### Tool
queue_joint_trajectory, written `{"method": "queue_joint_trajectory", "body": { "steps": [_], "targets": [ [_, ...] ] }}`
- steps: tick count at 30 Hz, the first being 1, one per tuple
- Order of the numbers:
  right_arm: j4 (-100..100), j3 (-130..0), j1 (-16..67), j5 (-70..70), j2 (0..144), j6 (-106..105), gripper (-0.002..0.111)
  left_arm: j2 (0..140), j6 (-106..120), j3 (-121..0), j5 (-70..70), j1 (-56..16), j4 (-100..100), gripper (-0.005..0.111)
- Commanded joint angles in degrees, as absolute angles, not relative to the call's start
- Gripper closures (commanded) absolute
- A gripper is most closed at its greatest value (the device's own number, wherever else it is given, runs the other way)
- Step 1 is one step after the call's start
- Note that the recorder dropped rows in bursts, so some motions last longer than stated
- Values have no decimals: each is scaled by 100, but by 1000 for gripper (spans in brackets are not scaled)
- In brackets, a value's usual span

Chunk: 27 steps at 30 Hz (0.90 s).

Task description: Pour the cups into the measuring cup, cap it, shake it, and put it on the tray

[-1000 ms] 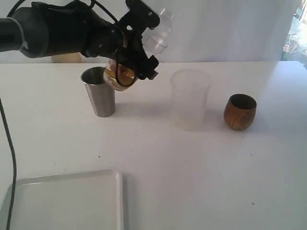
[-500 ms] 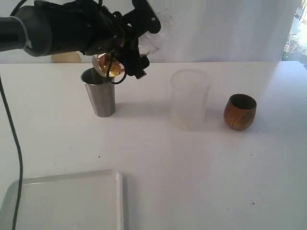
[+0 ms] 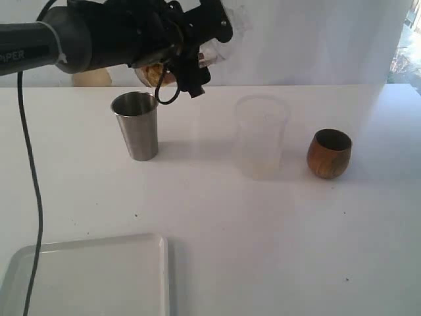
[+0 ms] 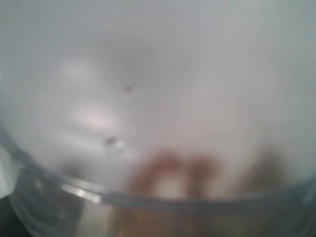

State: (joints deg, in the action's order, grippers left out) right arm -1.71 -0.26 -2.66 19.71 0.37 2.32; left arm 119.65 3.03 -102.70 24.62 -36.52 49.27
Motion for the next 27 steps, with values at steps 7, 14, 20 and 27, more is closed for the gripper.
{"method": "queue_joint_trajectory", "body": {
  "steps": [7, 14, 20, 27],
  "targets": [
    [-193, 0, -234, 1953, 0, 233, 108, 11952, 628, -10374, 2228, -3734, 5775, 107],
    [-193, 0, -235, 1953, 0, 374, 108, 11989, 705, -10374, 2038, -3734, 6113, 107],
    [-193, 0, -235, 1953, 0, 374, 108, 12206, 1251, -10374, 1980, -3734, 6245, 107],
    [-193, 0, -235, 1953, 0, 374, 108, 12292, 1251, -10374, 1878, -3671, 6260, 107]
  ]
}}
